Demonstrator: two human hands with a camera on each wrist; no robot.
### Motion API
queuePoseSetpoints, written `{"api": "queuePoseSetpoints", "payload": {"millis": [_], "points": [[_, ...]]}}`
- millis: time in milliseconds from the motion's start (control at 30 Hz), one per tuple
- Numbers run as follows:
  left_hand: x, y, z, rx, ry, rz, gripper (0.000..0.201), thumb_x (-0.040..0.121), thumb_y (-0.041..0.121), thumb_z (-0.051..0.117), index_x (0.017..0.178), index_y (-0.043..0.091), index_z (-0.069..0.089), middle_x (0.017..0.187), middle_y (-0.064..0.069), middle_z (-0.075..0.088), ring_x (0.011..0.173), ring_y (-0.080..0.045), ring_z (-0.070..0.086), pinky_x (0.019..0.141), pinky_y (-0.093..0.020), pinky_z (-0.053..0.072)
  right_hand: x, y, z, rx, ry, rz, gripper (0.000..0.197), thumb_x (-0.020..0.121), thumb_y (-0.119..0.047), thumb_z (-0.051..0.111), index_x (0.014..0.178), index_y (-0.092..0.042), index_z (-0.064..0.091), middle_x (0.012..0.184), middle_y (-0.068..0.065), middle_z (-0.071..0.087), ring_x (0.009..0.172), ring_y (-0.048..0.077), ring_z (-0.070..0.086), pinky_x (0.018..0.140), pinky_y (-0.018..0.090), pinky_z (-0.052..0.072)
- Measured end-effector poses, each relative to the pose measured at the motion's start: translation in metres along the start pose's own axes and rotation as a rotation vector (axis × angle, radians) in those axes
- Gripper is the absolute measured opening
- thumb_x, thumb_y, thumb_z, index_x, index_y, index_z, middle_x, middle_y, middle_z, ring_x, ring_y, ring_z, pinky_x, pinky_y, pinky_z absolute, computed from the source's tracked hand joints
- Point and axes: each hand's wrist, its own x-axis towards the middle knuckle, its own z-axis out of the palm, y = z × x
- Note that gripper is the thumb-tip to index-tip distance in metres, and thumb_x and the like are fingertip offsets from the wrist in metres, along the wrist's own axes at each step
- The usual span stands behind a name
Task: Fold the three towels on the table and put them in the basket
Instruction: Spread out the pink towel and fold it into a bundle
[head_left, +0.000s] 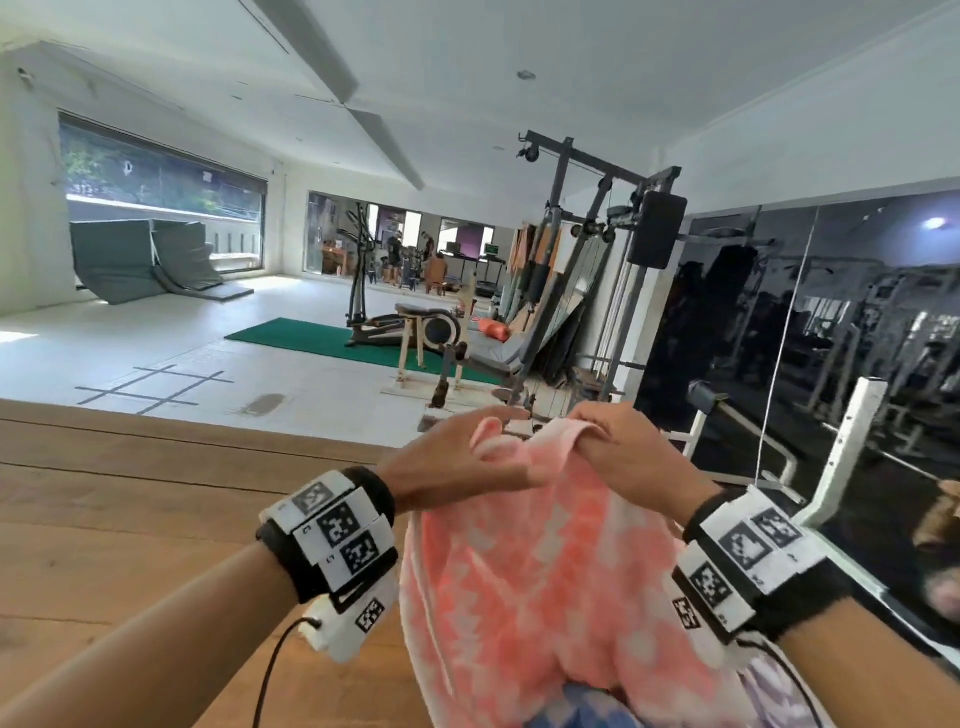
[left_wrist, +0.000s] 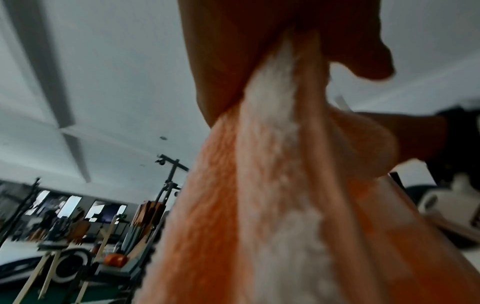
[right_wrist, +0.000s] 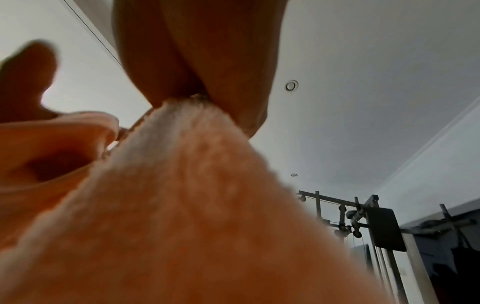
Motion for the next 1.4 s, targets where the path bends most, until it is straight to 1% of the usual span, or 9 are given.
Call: {"api": "queuePoseSetpoints", "payload": {"millis": [167,333,533,633,833,967,1067,1267,1400], "points": [[-0.005,-0.022,0.004,0.153,0.101,0.062,0.019,0.09,0.021,0.06,0.078,0.006,0.064,0.073,-0.008,0.066,0.061,-0.019,0.059,0.057,-0.032,0.051,-0.013,-0.014,0.017,-0.05,-0.1,0.012,0.013,0.085,-0.025,0.067,0.086,-0.012,0.066,0.08,0.003,0.064,0.07,0.013,0.056,0.065,0.028,0.044],[-0.004,-0.035,-0.019,-0.079,0.463,0.029,0.019,0.097,0.011,0.043,0.088,0.012,0.059,0.081,-0.007,0.065,0.07,-0.021,0.061,0.066,-0.035,0.053,-0.039,0.017,0.017,-0.252,-0.211,0.253,0.025,0.092,-0.021,0.055,0.068,-0.018,0.052,0.066,-0.004,0.051,0.057,0.012,0.046,0.058,0.027,0.038],[-0.012,-0.028,-0.012,-0.27,0.267,0.007,0.011,0.095,0.019,0.051,0.09,0.013,0.06,0.078,-0.006,0.065,0.067,-0.025,0.062,0.058,-0.029,0.051,-0.058,0.031,0.014,0.021,0.228,0.404,0.021,0.098,-0.021,0.042,0.085,-0.014,0.057,0.085,0.01,0.063,0.078,0.027,0.06,0.075,0.043,0.049],[-0.014,-0.028,0.001,-0.081,0.114,0.015,0.019,0.083,0.026,0.07,0.094,0.012,0.063,0.081,-0.006,0.07,0.066,-0.021,0.068,0.057,-0.031,0.056,-0.063,0.012,0.006,-0.01,0.167,0.309,0.022,0.095,-0.03,0.051,0.094,-0.012,0.062,0.092,0.009,0.065,0.085,0.025,0.061,0.079,0.042,0.049],[0.001,-0.04,-0.002,-0.145,0.576,0.001,0.018,0.091,0.015,0.056,0.074,0.014,0.061,0.071,-0.013,0.065,0.062,-0.026,0.059,0.055,-0.034,0.05,-0.094,0.017,-0.016,-0.409,-0.127,0.375,0.027,0.094,-0.021,0.054,0.067,-0.014,0.055,0.069,-0.002,0.056,0.066,0.019,0.054,0.06,0.027,0.036],[0.005,-0.032,0.01,-0.209,0.306,0.084,0.022,0.095,0.01,0.048,0.103,0.015,0.067,0.086,-0.005,0.07,0.076,-0.024,0.068,0.062,-0.035,0.058,-0.113,0.035,-0.028,-0.329,0.055,0.489,0.024,0.099,-0.013,0.039,0.083,-0.016,0.056,0.083,-0.001,0.059,0.082,0.021,0.059,0.064,0.023,0.038],[0.002,-0.014,0.031,-0.285,0.172,0.091,0.019,0.094,0.008,0.047,0.096,0.007,0.066,0.085,-0.007,0.068,0.074,-0.024,0.064,0.066,-0.033,0.055,-0.112,0.025,-0.033,-0.139,0.263,0.404,0.037,0.093,0.001,0.037,0.092,-0.017,0.069,0.094,-0.005,0.067,0.095,0.011,0.06,0.08,0.021,0.042],[0.0,0.016,0.066,-0.099,-0.274,0.106,0.051,0.08,0.045,0.068,0.125,0.028,0.053,0.1,0.008,0.065,0.082,-0.004,0.066,0.067,-0.019,0.054,-0.096,-0.013,-0.032,0.066,0.273,0.358,0.038,0.092,0.0,0.036,0.084,-0.016,0.07,0.085,0.001,0.068,0.082,0.015,0.061,0.073,0.028,0.049],[0.004,0.024,0.091,-0.052,-0.241,0.212,0.016,0.086,0.025,0.067,0.076,0.013,0.064,0.064,0.011,0.066,0.054,-0.002,0.058,0.054,-0.016,0.047,-0.094,-0.007,-0.022,0.094,0.124,0.284,0.017,0.091,-0.013,0.056,0.102,-0.019,0.067,0.092,-0.003,0.068,0.077,0.013,0.063,0.069,0.022,0.053]]}}
